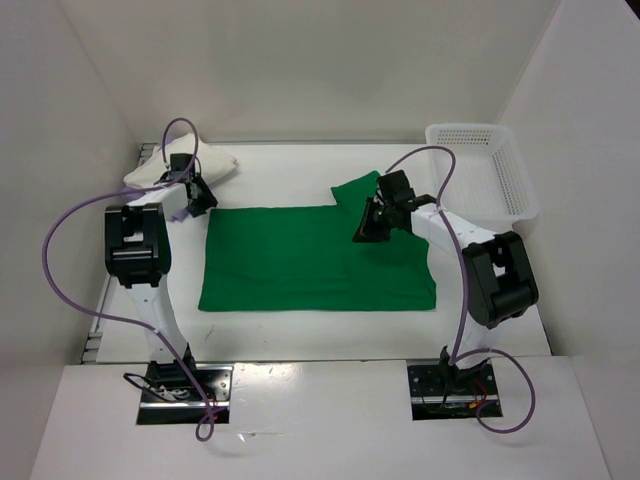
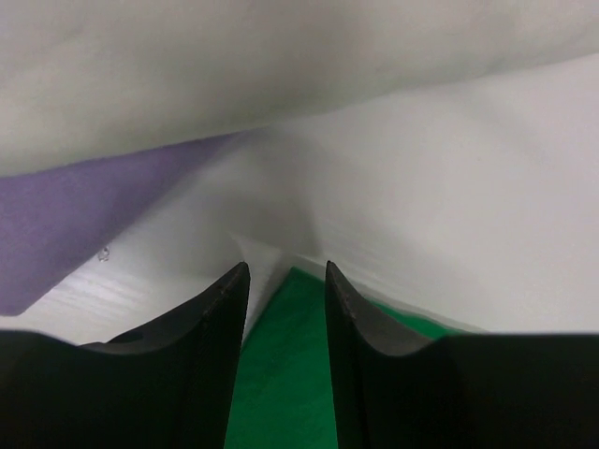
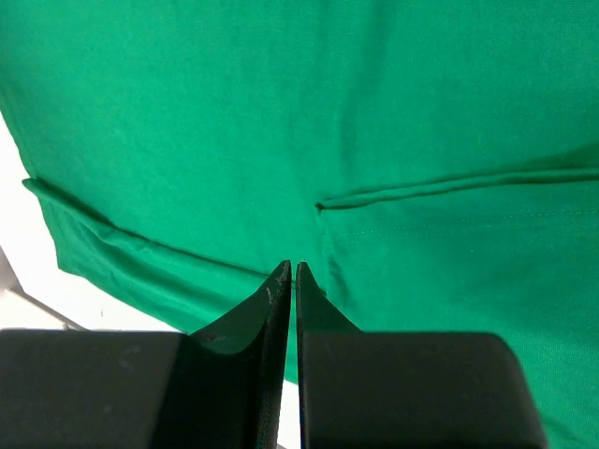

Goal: Fold and stack the t-shirts
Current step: Grap the side of the flattened tshirt furthest away from the robot with both arms

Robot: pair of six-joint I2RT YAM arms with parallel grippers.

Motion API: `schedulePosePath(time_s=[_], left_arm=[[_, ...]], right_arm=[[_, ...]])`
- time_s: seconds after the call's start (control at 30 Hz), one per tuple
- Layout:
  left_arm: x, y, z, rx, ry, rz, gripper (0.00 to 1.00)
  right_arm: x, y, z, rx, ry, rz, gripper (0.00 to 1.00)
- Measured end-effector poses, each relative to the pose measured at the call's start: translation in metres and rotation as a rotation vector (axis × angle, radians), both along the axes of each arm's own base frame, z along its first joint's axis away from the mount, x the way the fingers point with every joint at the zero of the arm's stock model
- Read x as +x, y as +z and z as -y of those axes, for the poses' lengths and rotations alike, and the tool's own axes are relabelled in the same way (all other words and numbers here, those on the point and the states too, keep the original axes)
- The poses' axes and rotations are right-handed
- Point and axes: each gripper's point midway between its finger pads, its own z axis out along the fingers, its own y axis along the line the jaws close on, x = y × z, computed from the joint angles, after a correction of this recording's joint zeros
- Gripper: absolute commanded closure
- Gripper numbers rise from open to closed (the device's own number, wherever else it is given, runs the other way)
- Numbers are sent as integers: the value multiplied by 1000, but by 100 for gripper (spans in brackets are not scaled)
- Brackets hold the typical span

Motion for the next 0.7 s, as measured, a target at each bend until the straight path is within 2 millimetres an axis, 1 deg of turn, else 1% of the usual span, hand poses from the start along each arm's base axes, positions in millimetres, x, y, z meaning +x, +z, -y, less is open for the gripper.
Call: schedulePosePath(time_s=[0.03,0.13,0.17,0.23,0.27,0.3,0.37,0.4,0.47,0.5,0.53,0.57,0.67,0.7], left_arm=[[2,0,1,-2,-3,3,56],[6,0,3,-5,-11,12,64],[6,0,3,-3,-17,12,70],[7,-2,6,-4,-25,10,75],[8,-2,7,-3,-28,11,80],[8,-2,7,-2,-31,10,86],[9,-3,8,-3,-32,11,89],[9,-3,8,-4,-33,11,91],[9,-3,9,-6,-35,11,96],[8,-3,9,-7,-37,10,98],[8,-3,9,-7,-37,10,99],[8,-3,9,-7,-37,10,99],[8,-3,9,-7,-37,11,100],[8,-3,9,-8,-37,11,100]], right_arm=[[0,-2,0,-1,0,-4,91],[0,-3,0,-2,0,-7,91],[0,-3,0,-3,0,-8,90],[4,-2,-1,-1,-1,-4,86],[7,0,-2,0,-1,2,84],[11,3,-4,3,-1,11,76],[21,9,-6,8,-6,31,69],[27,12,-6,8,-10,42,63],[43,17,-3,7,-24,63,60],[54,18,1,4,-39,75,56],[66,19,6,-2,-56,87,54],[83,18,14,-17,-82,102,53],[123,11,34,-58,-146,132,53],[141,10,42,-73,-172,146,53]])
